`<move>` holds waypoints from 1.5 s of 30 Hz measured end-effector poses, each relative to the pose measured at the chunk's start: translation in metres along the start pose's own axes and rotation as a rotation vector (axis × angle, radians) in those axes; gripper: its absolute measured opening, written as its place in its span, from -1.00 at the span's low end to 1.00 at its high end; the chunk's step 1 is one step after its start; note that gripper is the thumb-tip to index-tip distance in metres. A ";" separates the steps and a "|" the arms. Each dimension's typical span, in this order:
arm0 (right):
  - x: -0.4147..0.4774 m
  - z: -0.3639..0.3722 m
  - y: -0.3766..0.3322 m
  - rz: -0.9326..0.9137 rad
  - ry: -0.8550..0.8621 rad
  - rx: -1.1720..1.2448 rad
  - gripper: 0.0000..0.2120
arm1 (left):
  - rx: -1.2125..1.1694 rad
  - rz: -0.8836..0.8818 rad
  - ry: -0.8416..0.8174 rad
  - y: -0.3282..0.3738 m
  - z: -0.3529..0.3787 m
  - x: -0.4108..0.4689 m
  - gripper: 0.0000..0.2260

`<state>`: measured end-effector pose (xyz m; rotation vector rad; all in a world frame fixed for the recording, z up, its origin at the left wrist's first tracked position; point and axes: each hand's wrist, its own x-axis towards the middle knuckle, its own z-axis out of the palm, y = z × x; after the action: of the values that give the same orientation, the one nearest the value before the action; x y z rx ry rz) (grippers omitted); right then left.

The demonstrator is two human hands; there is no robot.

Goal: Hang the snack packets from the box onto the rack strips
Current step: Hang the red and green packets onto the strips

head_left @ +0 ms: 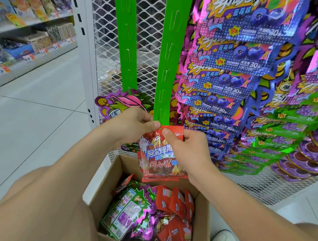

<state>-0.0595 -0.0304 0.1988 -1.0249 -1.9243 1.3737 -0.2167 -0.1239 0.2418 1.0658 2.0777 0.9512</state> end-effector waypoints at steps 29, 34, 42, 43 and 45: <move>0.001 -0.078 -0.011 -0.103 -1.067 -1.042 -0.68 | 0.747 0.073 -0.057 -0.039 0.115 -0.016 -0.82; 0.012 -0.086 0.026 -0.124 -1.091 -1.286 -0.59 | 0.724 -0.065 -0.711 -0.086 0.195 0.004 -0.80; 0.026 -0.102 0.043 -0.113 -1.103 -1.209 -0.56 | 0.611 -0.308 -0.507 -0.189 0.312 -0.005 -0.66; 0.027 -0.101 0.044 -0.116 -1.111 -1.191 -0.54 | 0.591 -0.325 -0.453 -0.198 0.318 -0.002 -0.69; 0.028 -0.098 0.044 -0.124 -1.127 -1.159 -0.56 | 0.581 -0.359 -0.338 -0.208 0.324 0.005 -0.80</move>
<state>0.0139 0.0526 0.1886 -0.4473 -3.7520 0.6447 -0.0562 -0.1034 -0.1069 0.9844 2.1911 -0.0221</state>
